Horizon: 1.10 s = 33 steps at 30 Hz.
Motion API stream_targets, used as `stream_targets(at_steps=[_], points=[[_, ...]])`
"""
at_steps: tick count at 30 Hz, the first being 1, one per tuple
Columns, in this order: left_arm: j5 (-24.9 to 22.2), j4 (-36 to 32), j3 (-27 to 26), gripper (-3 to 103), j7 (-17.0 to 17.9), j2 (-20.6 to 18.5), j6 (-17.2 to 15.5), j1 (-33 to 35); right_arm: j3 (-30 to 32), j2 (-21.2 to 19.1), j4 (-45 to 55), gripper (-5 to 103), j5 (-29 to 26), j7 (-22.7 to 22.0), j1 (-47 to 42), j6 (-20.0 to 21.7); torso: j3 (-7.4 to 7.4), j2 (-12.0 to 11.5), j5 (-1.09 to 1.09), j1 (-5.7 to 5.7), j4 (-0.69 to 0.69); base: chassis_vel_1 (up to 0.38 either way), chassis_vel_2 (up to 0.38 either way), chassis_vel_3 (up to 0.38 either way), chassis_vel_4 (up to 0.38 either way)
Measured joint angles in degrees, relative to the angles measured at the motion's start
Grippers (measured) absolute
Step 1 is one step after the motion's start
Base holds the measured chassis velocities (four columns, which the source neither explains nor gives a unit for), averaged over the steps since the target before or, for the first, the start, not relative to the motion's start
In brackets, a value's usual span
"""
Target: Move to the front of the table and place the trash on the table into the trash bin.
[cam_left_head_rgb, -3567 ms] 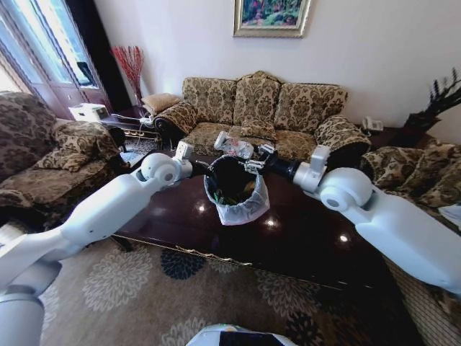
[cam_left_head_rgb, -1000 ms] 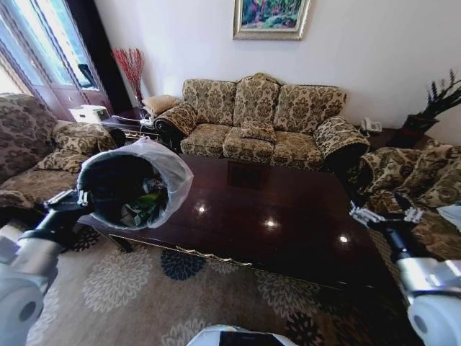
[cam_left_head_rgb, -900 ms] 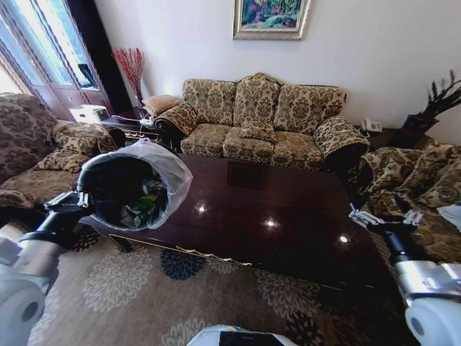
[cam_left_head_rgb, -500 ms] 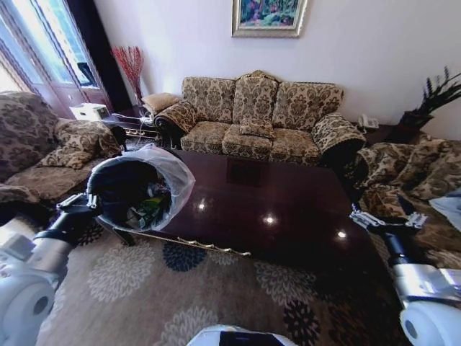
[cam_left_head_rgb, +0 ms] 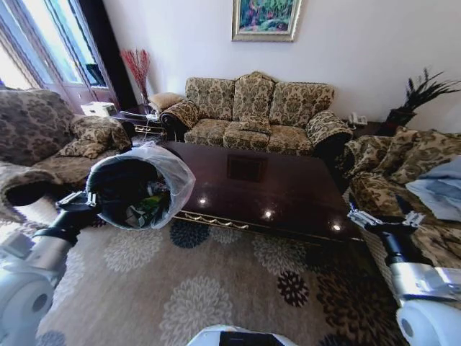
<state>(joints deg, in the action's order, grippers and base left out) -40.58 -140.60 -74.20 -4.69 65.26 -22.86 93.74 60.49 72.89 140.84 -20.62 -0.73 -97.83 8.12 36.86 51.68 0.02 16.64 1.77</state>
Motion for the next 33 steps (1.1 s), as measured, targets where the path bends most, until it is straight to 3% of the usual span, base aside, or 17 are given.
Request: stream_targets(at_steps=[17, 33], points=[[0.17, 0.63, 1.14, 0, 0.0, -0.4, 0.03, -1.07, -1.09, -0.05, -1.72, 100, 0.62, 0.2, 0.95, -1.74, -0.01, 0.01, -0.02, -0.02, 0.01, 0.229, -0.22, -0.217, 0.221], [0.2, -0.45, 1.09, 0, -0.03, 0.12, -0.17, -0.69, -1.05, -0.21, -2.44, 100, 0.87, 0.42, 1.35, -2.75, -0.01, 0.0, -0.01, -0.02, 0.0, 0.012, -0.012, -0.012, 0.019]])
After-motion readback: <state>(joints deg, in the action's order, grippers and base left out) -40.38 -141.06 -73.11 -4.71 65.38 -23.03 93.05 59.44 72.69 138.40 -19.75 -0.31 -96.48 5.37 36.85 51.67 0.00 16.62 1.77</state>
